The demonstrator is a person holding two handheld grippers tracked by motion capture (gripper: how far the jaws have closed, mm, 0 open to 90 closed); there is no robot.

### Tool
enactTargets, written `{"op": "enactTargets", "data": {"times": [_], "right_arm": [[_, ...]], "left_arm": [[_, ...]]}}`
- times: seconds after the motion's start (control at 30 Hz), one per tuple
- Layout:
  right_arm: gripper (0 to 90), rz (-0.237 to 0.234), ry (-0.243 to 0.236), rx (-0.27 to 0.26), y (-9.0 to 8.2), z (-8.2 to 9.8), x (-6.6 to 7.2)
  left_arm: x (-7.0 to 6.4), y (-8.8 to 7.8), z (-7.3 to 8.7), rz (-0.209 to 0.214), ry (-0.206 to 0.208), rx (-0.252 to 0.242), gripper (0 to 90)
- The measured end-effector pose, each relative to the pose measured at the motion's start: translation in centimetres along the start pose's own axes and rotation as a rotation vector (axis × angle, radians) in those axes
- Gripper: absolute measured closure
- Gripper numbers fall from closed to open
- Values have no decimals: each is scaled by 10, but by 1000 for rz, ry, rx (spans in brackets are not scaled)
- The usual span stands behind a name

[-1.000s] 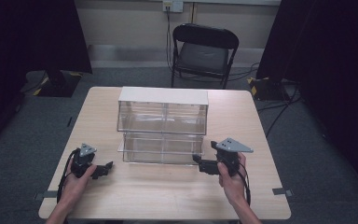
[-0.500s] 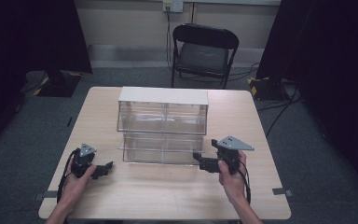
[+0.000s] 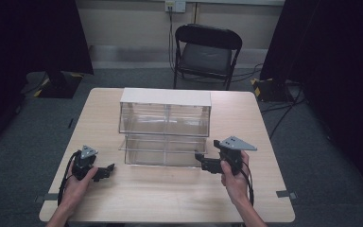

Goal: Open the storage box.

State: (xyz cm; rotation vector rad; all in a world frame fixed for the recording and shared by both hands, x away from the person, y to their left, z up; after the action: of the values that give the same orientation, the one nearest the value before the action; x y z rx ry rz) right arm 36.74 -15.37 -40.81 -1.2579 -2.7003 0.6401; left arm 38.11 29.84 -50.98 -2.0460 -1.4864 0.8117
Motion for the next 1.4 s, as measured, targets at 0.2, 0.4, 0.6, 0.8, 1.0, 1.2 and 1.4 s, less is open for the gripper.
{"op": "enactTargets", "data": {"times": [0.2,0.4,0.6,0.8,1.0,1.2,1.4], "right_arm": [[135,2,-2,-2,1,-1,-1],[137,12,3,2,2,-2,-4],[136,15,5,6,3,-3,-7],[136,22,9,-6,4,-8,-10],[134,22,19,-35,5,-14,-13],[133,21,17,-35,6,-15,-12],[133,20,21,-37,6,-15,-13]], "left_arm": [[0,0,0,1,-2,-1,68],[0,0,0,0,0,0,68],[0,0,0,1,-1,-1,68],[0,0,0,1,-1,-1,68],[0,0,0,0,-1,-1,68],[0,0,0,1,-1,-1,68],[0,0,0,1,-1,-1,68]]}}
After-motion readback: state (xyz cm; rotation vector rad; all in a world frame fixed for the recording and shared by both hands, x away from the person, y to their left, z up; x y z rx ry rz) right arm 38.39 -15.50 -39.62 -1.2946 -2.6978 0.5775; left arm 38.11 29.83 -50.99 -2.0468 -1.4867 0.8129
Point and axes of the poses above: each handheld gripper's, and its own axes: y roughly forward along the jaws, z roughly out of its underside, x roughly to its left, the point moved 1 cm from there along y, roughly forward along the jaws, and after that the axes turned 14 degrees about -y, right-handed, at the moved point
